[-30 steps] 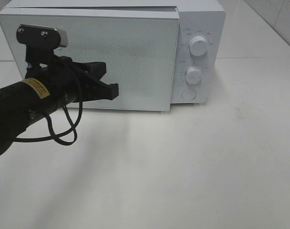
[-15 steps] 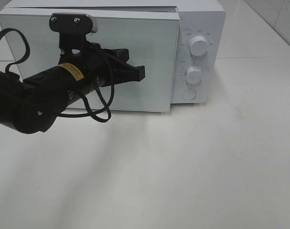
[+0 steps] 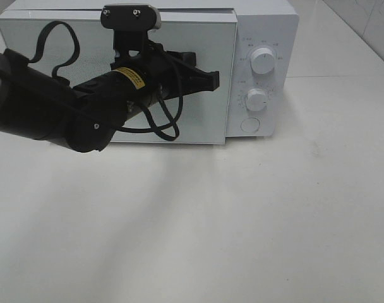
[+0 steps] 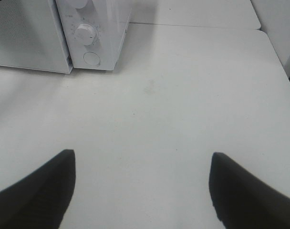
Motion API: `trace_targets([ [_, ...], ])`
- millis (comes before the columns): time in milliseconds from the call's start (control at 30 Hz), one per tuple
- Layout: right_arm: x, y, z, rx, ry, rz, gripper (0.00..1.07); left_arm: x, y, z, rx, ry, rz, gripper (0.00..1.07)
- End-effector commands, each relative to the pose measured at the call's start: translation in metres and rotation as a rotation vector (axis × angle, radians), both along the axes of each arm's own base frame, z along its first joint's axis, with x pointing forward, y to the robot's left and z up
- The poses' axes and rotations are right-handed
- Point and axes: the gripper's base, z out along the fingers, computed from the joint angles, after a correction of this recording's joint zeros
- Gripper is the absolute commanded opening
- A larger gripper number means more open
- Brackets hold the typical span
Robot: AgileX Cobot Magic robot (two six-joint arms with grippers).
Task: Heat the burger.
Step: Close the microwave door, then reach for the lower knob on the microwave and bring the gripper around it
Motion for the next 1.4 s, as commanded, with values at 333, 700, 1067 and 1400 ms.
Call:
trace_targets([
  [333, -0.003, 0.000, -0.001, 0.000, -0.034, 0.001, 0.75, 0.031, -0.011, 0.004, -0.052, -0.018, 0.050, 0.00],
  [700, -0.003, 0.000, -0.001, 0.000, -0.034, 0.001, 0.75, 0.048, 0.004, 0.009, -0.050, -0.001, 0.092, 0.00],
  [1067, -0.003, 0.000, -0.001, 0.000, -0.034, 0.001, 0.75, 0.021, -0.017, 0.020, 0.063, 0.094, -0.043, 0.00],
  [1400, -0.003, 0.000, -0.001, 0.000, -0.034, 0.001, 0.75, -0.006, -0.027, 0.021, 0.184, 0.276, -0.129, 0.07],
])
